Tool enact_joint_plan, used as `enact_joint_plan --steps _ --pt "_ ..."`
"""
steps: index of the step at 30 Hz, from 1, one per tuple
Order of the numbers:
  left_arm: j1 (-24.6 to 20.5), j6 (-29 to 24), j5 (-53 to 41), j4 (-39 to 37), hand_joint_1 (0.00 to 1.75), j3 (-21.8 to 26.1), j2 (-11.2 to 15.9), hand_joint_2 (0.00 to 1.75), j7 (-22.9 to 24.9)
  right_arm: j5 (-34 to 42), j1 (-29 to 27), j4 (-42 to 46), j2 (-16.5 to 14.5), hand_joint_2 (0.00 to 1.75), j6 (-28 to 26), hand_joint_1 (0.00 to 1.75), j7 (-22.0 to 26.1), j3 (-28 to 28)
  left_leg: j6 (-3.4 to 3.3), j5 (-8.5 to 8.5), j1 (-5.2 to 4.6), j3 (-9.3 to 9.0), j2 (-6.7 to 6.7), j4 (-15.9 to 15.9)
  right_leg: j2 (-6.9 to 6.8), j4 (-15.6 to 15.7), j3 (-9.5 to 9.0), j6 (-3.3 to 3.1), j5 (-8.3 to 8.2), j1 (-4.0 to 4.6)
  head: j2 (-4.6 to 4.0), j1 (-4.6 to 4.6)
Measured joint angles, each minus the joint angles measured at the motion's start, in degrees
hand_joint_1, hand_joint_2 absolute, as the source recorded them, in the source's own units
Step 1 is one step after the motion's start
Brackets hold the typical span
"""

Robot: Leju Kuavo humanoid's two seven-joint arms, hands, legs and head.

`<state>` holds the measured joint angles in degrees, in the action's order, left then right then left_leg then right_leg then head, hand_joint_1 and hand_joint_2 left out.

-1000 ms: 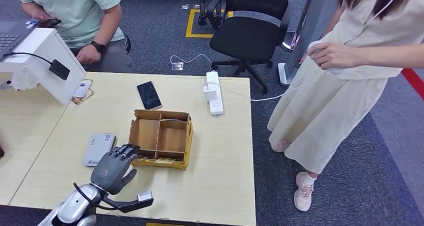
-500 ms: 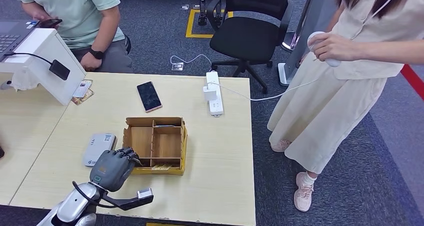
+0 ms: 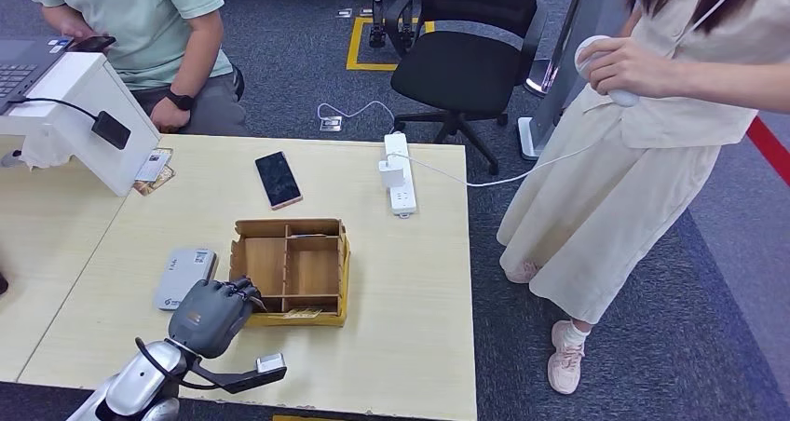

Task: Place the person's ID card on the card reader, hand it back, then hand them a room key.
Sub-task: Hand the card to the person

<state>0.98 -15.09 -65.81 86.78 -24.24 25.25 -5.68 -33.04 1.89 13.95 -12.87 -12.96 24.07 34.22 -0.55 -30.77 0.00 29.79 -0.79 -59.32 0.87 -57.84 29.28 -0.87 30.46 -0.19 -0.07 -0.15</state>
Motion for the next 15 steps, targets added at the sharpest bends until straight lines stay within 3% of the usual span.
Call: enact_joint_plan --steps 15 --pt "-1.2 -3.0 1.1 3.8 1.75 0.3 2.1 1.75 -0.9 -0.8 -0.4 -0.3 0.0 1.75 -1.4 0.0 -1.6 0.0 0.0 0.0 0.0 0.0 0.0 0.0 0.01 0.0 0.02 0.0 0.0 0.0 0.01 -0.01"
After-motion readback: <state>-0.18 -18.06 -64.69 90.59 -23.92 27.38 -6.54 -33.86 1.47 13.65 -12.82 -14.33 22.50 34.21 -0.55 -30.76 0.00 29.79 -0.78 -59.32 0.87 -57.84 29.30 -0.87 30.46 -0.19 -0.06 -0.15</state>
